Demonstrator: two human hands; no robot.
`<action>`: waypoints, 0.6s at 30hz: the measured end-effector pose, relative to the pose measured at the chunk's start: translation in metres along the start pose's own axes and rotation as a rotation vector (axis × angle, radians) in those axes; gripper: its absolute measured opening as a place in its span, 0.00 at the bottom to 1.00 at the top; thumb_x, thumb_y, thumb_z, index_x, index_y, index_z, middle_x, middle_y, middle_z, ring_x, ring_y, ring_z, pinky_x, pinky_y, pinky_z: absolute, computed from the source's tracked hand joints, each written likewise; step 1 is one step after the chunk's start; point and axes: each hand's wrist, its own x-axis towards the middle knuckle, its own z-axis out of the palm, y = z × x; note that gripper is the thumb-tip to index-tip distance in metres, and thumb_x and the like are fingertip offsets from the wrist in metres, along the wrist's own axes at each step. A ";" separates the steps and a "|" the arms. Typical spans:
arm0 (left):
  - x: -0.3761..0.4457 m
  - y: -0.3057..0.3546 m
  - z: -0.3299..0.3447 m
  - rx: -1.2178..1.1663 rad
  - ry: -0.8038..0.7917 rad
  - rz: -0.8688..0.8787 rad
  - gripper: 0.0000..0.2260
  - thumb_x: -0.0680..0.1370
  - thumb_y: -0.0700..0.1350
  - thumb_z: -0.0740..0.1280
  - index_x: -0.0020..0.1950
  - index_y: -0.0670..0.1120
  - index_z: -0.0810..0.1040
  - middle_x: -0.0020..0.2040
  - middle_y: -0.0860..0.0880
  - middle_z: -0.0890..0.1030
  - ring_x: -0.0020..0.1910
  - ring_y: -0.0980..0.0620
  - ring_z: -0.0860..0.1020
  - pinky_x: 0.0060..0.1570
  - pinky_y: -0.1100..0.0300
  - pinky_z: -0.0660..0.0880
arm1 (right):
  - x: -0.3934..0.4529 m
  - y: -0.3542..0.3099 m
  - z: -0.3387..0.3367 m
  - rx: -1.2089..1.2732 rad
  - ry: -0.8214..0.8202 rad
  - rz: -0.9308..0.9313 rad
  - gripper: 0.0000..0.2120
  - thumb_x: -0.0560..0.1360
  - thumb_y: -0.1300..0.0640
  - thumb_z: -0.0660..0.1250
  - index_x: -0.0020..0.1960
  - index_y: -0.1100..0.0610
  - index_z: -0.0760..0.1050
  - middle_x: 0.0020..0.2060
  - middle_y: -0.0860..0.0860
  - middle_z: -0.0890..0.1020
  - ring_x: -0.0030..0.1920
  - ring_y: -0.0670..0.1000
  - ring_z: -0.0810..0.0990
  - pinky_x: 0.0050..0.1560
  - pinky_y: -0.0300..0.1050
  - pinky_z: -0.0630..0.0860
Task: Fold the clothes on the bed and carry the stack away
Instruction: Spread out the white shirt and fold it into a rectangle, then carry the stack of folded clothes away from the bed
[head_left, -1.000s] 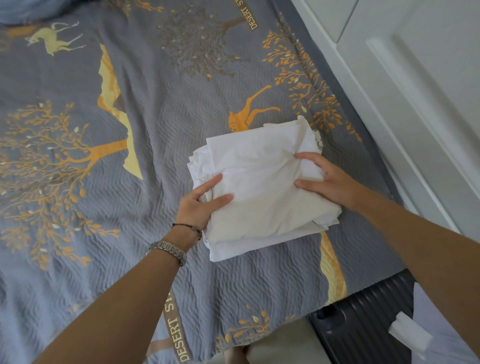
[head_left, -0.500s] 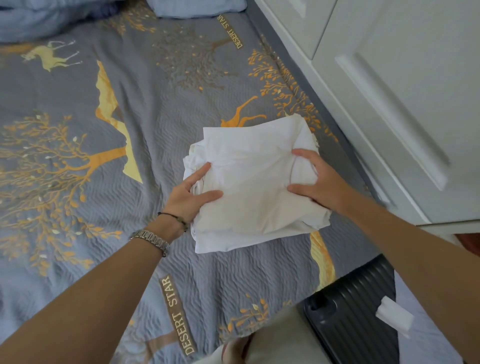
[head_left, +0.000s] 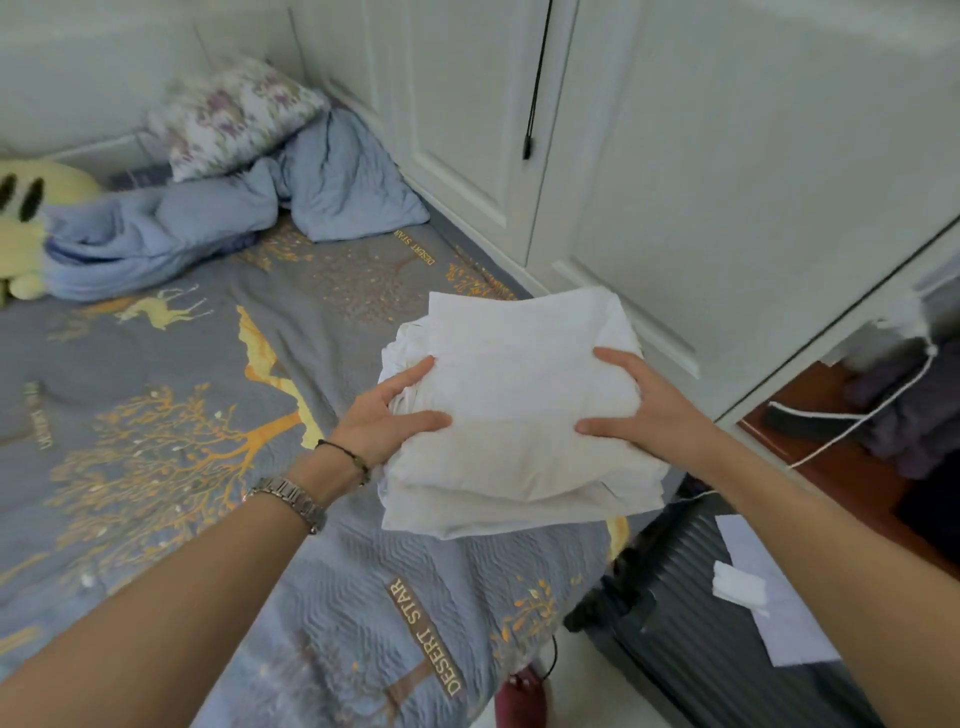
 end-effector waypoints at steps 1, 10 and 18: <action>-0.012 0.011 -0.003 0.036 -0.027 0.016 0.30 0.66 0.45 0.76 0.64 0.64 0.72 0.65 0.61 0.71 0.60 0.64 0.71 0.61 0.62 0.70 | -0.018 -0.009 -0.003 0.010 0.010 0.009 0.42 0.61 0.53 0.79 0.70 0.42 0.62 0.64 0.44 0.69 0.61 0.47 0.69 0.57 0.43 0.69; -0.116 0.113 0.030 0.220 -0.307 0.231 0.34 0.67 0.44 0.76 0.69 0.59 0.67 0.67 0.59 0.66 0.64 0.61 0.65 0.62 0.64 0.62 | -0.194 -0.063 -0.061 -0.024 0.175 0.048 0.48 0.53 0.42 0.81 0.67 0.34 0.60 0.62 0.36 0.66 0.64 0.43 0.66 0.58 0.38 0.67; -0.185 0.195 0.146 0.291 -0.581 0.318 0.34 0.64 0.47 0.78 0.66 0.61 0.69 0.68 0.57 0.68 0.62 0.61 0.66 0.56 0.66 0.65 | -0.376 -0.061 -0.135 0.005 0.394 0.203 0.51 0.55 0.40 0.80 0.71 0.36 0.56 0.70 0.39 0.60 0.65 0.43 0.62 0.55 0.35 0.69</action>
